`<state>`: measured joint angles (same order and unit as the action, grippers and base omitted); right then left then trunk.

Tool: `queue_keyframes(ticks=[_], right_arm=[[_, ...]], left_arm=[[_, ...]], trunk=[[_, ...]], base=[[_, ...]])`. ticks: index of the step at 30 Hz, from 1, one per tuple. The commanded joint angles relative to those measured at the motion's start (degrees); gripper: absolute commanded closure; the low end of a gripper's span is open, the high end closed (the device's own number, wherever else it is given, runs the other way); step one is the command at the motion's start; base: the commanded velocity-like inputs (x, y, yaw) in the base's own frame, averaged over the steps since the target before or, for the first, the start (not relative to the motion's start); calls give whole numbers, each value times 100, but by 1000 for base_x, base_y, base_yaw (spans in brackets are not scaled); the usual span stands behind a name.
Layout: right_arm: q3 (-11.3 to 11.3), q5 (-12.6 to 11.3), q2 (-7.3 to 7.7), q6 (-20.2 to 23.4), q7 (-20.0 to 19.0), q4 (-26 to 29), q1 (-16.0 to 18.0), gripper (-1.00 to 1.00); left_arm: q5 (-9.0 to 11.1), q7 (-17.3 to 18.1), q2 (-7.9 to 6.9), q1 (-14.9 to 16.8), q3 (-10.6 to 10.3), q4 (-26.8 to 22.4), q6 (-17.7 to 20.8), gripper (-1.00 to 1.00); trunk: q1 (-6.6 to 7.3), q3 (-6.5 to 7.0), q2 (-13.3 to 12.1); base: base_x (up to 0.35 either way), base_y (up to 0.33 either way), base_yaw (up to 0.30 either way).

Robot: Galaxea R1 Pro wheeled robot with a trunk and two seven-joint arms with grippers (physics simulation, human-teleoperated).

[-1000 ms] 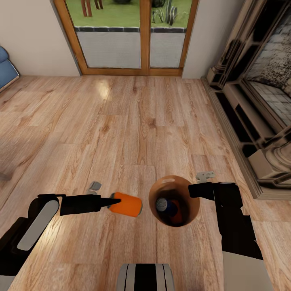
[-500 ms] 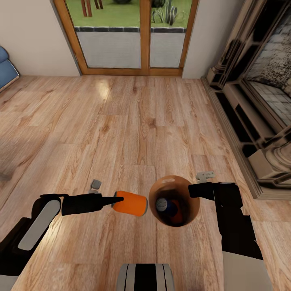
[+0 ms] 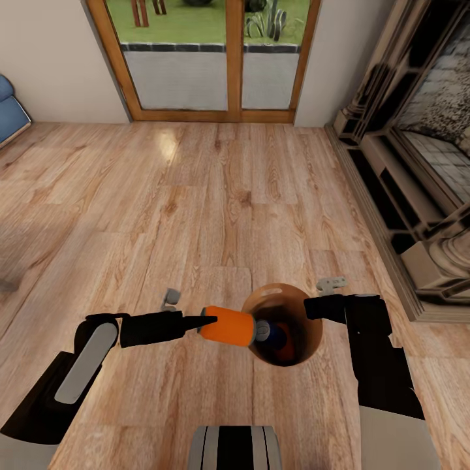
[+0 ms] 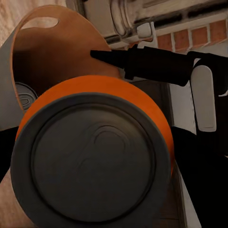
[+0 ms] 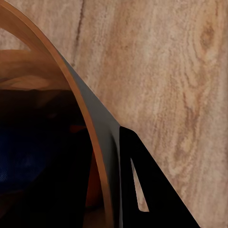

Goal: Put the three can of soda from the living room inside the tash can in the kitchen.

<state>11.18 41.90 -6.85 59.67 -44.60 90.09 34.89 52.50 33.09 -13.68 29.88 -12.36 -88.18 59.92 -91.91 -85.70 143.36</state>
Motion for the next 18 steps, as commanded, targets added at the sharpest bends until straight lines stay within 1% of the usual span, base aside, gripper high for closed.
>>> queue_keyframes(ticks=[1,9,11,12,13,15,16,18], right_arm=[[-2,-86,-1,33,-5,0,0,100],[-2,-86,-7,33,-5,0,0,100],[-2,-86,-5,33,-5,0,0,100],[-2,-86,-6,33,-5,0,0,100],[-2,-86,-8,33,-5,0,0,100],[-2,-86,-9,33,-5,0,0,100],[-2,-86,-9,33,-5,0,0,100],[-2,-86,-8,33,-5,0,0,100]], left_arm=[[-1,-41,12,0,0,1,2,100],[-12,-88,67,44,5,2,2,100],[-12,-91,114,70,6,8,2,100],[-12,-93,161,73,6,9,2,100],[-29,-125,286,79,2,10,2,100],[-81,-258,467,89,3,11,2,100],[-160,-512,678,86,4,19,2,100],[-204,-737,863,81,5,25,2,100]], trunk=[[1,0,0],[1,0,0],[1,0,0],[1,0,0],[1,0,0],[1,0,0],[1,0,0],[1,0,0]], base=[[0,0,0],[0,0,0],[0,0,0],[0,0,0],[0,0,0],[0,0,0],[0,0,0],[0,0,0]])
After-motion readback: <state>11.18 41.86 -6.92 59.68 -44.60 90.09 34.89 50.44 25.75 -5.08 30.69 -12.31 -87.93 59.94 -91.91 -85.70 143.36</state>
